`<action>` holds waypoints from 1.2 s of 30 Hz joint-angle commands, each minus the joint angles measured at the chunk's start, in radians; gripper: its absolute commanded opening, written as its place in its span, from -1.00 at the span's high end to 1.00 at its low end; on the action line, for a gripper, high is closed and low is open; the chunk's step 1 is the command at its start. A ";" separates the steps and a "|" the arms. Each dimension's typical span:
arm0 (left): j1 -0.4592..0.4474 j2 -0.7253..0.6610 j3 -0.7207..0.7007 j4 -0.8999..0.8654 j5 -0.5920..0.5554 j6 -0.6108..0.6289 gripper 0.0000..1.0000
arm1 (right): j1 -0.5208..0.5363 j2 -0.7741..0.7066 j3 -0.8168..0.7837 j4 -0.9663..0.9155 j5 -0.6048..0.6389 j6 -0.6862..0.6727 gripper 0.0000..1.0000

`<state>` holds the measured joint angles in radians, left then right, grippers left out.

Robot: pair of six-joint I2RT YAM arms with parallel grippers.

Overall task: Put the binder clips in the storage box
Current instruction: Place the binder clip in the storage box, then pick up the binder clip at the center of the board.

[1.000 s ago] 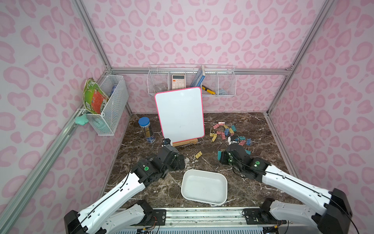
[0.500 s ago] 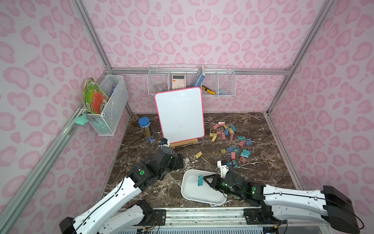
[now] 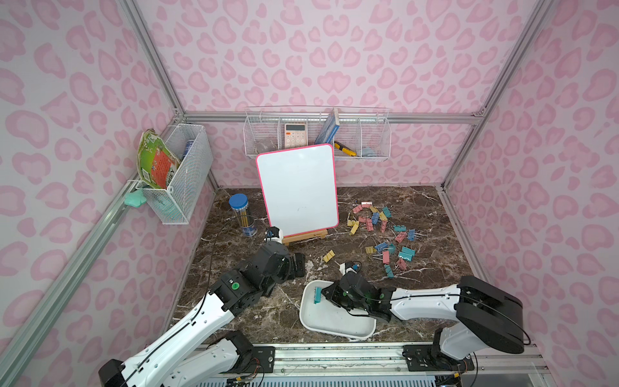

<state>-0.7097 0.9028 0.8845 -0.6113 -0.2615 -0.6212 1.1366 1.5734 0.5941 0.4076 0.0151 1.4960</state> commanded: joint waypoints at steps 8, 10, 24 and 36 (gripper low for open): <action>0.002 0.017 0.006 0.015 -0.004 0.011 -0.99 | -0.024 0.011 0.021 0.055 -0.068 0.016 0.26; 0.003 0.015 0.008 0.013 -0.019 0.010 -0.99 | -0.025 -0.048 -0.003 0.022 -0.030 0.015 0.12; 0.019 0.039 0.033 0.081 -0.120 0.064 -0.97 | -0.360 -0.268 0.205 -0.398 0.054 -0.451 -0.24; 0.042 0.075 0.054 0.047 -0.131 0.066 -0.97 | -0.321 0.298 0.717 -0.664 0.218 -0.560 -0.23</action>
<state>-0.6731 0.9787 0.9340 -0.5510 -0.3794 -0.5602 0.7895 1.8229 1.2495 -0.1654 0.1593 0.9836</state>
